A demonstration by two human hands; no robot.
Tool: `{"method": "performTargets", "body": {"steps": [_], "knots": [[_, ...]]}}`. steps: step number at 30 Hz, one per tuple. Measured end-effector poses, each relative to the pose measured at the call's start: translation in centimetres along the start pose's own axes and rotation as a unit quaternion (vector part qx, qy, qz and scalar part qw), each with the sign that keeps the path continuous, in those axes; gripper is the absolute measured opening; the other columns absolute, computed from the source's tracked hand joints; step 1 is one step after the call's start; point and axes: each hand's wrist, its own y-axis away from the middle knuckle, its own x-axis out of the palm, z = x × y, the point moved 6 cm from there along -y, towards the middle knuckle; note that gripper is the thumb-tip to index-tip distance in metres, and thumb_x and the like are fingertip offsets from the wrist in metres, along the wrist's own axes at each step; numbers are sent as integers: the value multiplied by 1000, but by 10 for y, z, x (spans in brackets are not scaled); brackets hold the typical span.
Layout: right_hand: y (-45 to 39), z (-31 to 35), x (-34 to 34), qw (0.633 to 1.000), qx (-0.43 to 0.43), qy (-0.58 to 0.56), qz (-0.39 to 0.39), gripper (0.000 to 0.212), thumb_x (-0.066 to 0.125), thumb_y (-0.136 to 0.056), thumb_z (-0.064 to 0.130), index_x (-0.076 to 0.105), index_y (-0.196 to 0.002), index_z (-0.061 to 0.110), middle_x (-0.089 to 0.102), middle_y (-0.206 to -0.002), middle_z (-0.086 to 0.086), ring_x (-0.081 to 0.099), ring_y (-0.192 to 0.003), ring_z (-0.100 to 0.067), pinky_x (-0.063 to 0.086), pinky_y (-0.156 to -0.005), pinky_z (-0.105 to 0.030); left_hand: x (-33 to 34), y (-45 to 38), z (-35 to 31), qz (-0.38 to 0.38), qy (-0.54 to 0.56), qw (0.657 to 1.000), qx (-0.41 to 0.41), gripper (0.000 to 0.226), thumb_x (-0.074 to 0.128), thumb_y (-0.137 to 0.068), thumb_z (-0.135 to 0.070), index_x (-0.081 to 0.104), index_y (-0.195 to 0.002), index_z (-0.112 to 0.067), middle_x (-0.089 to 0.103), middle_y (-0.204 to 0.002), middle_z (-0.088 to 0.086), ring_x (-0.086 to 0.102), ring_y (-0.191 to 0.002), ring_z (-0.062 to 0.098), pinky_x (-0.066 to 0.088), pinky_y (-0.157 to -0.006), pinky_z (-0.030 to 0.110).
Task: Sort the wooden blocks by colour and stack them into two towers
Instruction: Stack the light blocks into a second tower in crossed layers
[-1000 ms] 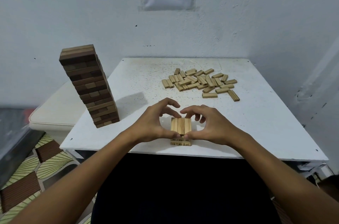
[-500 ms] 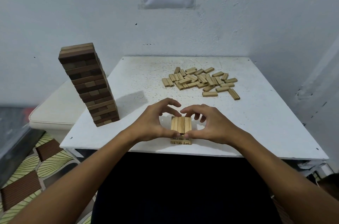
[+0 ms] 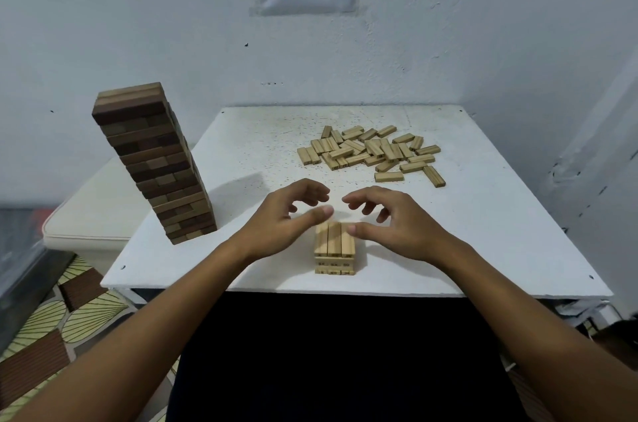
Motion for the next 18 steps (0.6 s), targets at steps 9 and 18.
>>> {"method": "performTargets", "body": {"steps": [9,18], "knots": [[-33,-52,-25,992,56,9,-115,32,70,-87,18,63,-118,21,59,-122,6,57,-108,-9,43,-80,-16,5,-62,30,-37,-132,991,3,43,52,-92,-38,63,-125,-13,63,-129,3,55,-120,18,39,-95,27],[-64,-70,-26,957,35,276,-89,47,56,-95,25,51,-139,13,44,-146,-7,30,-142,-23,30,-112,-39,49,-102,37,12,-278,956,92,62,37,-95,-41,36,-149,-12,29,-158,5,12,-150,20,16,-121,42]]}}
